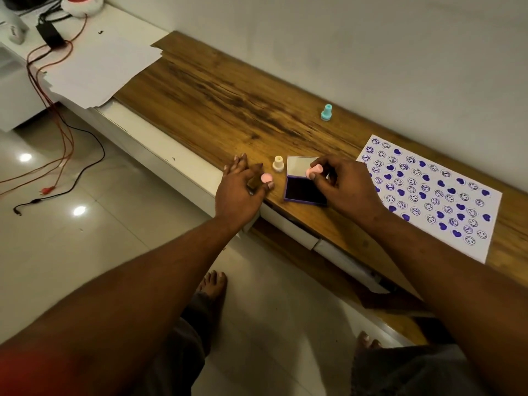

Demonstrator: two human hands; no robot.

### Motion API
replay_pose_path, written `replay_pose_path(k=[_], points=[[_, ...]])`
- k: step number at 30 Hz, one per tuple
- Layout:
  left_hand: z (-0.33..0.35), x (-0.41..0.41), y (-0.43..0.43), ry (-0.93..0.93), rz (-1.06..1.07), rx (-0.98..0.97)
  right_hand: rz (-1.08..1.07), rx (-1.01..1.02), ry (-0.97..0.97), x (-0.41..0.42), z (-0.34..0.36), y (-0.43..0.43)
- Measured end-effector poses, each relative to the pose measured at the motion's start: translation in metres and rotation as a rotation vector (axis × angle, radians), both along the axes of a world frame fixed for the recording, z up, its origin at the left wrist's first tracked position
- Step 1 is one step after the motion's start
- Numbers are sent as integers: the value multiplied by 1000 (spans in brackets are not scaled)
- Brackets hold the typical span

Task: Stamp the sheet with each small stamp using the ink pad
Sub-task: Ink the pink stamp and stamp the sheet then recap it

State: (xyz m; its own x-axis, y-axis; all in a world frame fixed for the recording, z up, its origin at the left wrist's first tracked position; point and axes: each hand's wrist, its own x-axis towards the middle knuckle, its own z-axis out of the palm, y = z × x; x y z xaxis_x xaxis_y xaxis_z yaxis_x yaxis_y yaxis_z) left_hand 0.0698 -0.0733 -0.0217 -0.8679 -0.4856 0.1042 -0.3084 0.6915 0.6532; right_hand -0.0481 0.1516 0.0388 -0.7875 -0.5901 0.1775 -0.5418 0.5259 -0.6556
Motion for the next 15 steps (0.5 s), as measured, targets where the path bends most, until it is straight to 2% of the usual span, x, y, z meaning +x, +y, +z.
replay_pose_path(k=[4, 8, 11, 15], points=[[10, 1, 3, 98, 5, -85, -16, 10, 2, -2, 1, 3], [23, -2, 19, 211, -235, -297, -13, 15, 0, -2, 4, 10], [33, -10, 35, 92, -366, -443, -20, 48, 20, -4, 4, 15], [42, -22, 45, -116, -400, -558, 20, 154, 48, -4, 2, 21]])
